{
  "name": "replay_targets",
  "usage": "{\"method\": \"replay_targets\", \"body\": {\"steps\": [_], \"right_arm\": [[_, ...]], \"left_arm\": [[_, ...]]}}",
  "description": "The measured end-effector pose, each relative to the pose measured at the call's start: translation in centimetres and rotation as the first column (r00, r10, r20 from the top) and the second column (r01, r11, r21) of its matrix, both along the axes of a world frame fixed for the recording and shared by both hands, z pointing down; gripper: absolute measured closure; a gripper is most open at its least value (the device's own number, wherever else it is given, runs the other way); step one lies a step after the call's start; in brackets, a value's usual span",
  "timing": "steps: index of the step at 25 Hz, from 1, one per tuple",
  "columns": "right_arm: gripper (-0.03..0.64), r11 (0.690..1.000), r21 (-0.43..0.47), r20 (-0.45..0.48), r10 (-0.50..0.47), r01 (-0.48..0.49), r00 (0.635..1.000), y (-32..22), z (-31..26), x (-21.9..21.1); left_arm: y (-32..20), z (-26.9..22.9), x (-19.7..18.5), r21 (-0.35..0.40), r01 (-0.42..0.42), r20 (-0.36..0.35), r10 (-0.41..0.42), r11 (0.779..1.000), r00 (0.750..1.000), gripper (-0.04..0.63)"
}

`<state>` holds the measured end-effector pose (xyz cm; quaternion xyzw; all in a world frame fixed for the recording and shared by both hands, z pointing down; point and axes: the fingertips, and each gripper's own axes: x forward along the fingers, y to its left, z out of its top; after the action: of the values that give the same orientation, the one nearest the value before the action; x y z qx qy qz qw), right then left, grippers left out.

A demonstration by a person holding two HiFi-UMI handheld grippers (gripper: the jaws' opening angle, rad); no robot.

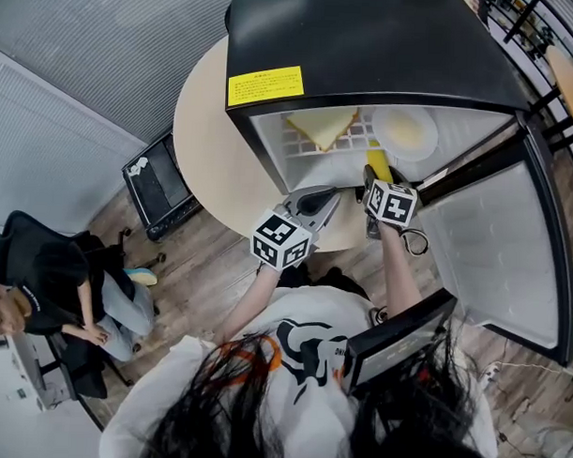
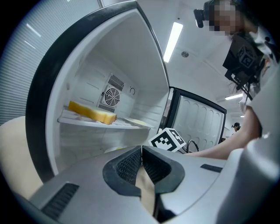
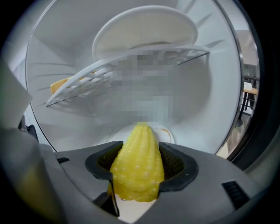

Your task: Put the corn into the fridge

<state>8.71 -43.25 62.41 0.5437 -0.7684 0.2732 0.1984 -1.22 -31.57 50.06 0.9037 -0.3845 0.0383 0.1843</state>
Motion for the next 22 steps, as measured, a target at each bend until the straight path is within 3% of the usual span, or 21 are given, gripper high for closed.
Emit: {"method": "replay_targets", "body": {"steps": [5, 16, 22], "right_arm": [[0.357, 0.998, -0.02, -0.054, -0.063, 0.062, 0.997, -0.7, 1.2, -0.9], [0.356, 0.995, -0.038, -0.098, -0.1, 0.097, 0.99, -1.2, 1.6, -1.7], [0.339, 0.999, -0.02, -0.042, -0.05, 0.049, 0.998, -0.6, 0.9, -1.2]], "left_arm": [[0.2, 0.0, -0.6, 0.0, 0.021, 0.011, -0.021, 1.0, 1.0, 0.583], [0.5, 0.3, -1.6, -0.013, 0.034, 0.017, -0.034, 0.999, 0.999, 0.583], [0.5, 0.4, -1.7, -0.015, 0.02, 0.016, -0.02, 1.0, 1.0, 0.583]]}}
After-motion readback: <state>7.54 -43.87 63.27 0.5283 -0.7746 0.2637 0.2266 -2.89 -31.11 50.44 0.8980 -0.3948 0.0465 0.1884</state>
